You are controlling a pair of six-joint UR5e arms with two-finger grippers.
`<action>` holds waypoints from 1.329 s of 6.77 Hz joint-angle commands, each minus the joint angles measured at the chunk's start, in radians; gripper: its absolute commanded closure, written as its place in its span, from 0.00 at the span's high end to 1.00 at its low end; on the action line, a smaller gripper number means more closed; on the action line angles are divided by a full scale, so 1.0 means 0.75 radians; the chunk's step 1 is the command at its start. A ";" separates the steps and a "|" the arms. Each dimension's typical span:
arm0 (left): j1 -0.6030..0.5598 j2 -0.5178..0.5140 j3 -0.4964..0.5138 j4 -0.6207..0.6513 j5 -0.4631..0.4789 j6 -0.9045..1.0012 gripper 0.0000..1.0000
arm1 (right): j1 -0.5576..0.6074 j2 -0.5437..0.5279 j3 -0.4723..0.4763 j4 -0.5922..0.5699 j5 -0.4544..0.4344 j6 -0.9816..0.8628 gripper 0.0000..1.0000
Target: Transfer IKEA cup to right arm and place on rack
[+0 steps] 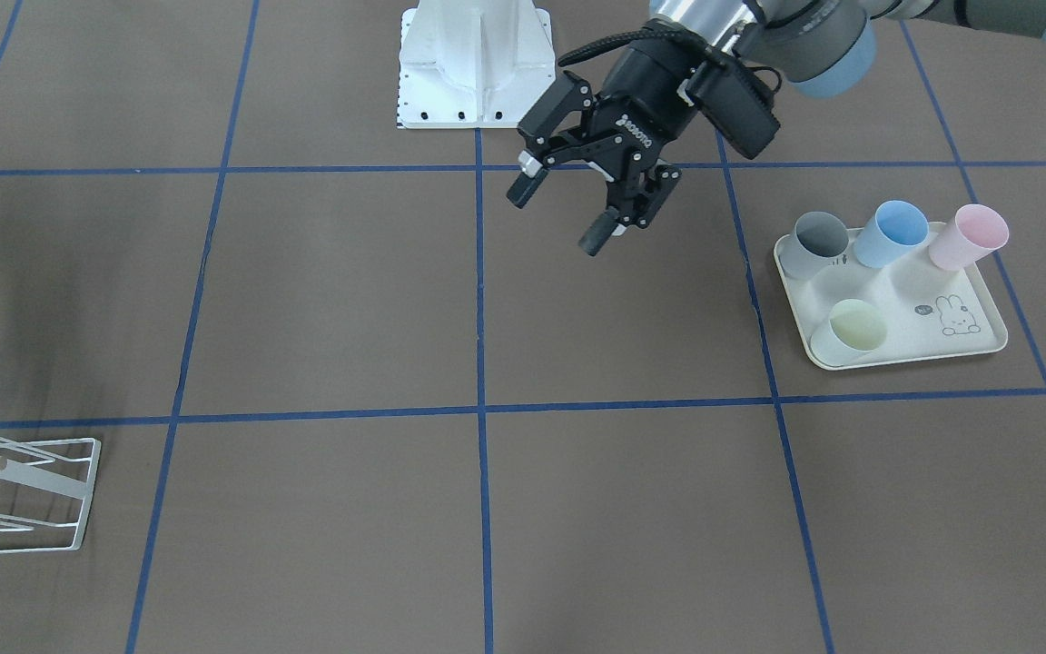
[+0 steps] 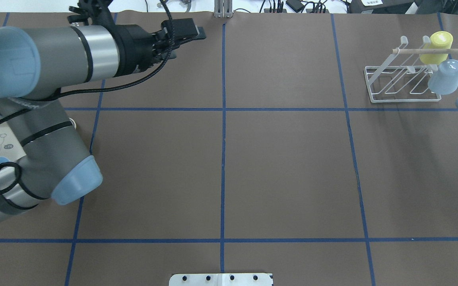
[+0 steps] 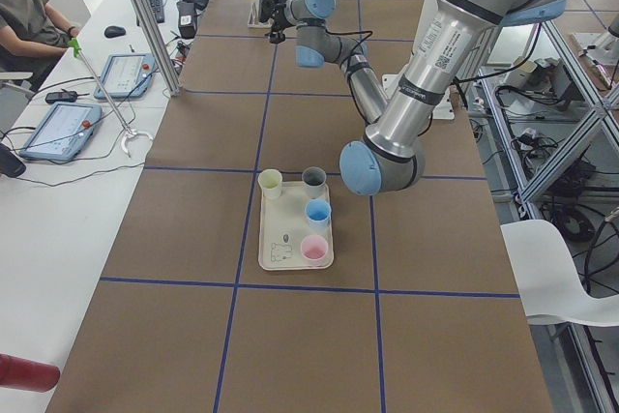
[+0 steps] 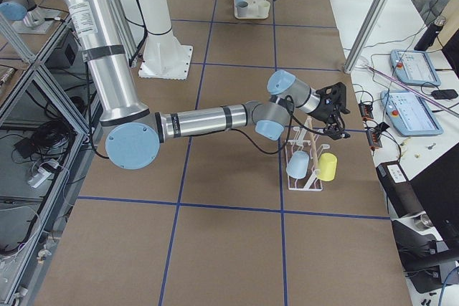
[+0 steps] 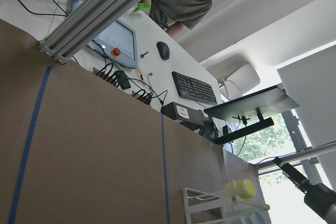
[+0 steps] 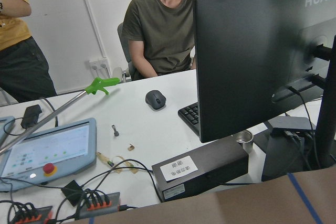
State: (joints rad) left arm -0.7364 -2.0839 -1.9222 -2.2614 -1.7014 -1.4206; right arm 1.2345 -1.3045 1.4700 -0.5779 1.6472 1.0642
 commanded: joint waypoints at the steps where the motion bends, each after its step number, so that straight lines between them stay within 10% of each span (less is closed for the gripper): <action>1: -0.063 0.262 -0.120 0.127 -0.092 0.316 0.99 | 0.001 0.003 0.221 -0.126 0.155 0.249 1.00; 4: -0.232 0.430 -0.110 0.294 -0.316 0.833 0.99 | -0.217 0.054 0.402 -0.187 0.140 0.554 1.00; 9: -0.429 0.428 0.118 0.571 -0.456 1.554 0.99 | -0.615 0.254 0.400 -0.103 -0.212 0.894 1.00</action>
State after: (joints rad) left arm -1.0342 -1.7583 -1.9012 -1.8308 -2.0189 -0.3236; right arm 0.8249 -1.1288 1.7737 -0.6920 1.5351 1.7022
